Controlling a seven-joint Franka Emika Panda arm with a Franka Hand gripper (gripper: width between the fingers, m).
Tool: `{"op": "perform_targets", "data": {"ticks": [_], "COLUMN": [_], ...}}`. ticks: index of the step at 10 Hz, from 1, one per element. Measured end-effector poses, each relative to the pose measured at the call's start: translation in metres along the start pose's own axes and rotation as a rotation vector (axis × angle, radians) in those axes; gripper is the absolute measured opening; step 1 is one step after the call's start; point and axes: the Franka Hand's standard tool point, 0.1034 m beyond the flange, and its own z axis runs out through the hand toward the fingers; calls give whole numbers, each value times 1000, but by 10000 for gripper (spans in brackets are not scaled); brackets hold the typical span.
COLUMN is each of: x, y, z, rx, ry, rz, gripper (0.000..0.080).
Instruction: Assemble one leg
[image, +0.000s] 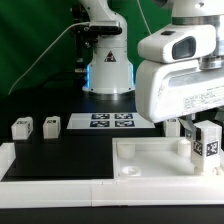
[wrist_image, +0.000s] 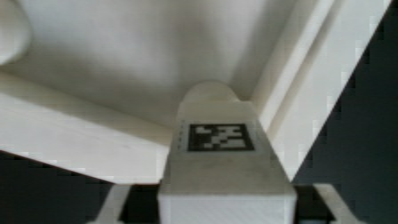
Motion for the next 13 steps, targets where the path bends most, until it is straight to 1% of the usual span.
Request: {"op": "perform_targets", "data": {"ticks": [4, 6, 8, 10, 13], "x": [0, 0, 1, 1, 1], "y": [-1, -1, -8, -8, -7], "z": [0, 0, 2, 2, 2], "rx": [2, 2, 1, -5, 0], "ry": [0, 0, 9, 9, 9], "rz": [76, 272, 540, 774, 1082], "gripper": [294, 294, 294, 294, 294]}}
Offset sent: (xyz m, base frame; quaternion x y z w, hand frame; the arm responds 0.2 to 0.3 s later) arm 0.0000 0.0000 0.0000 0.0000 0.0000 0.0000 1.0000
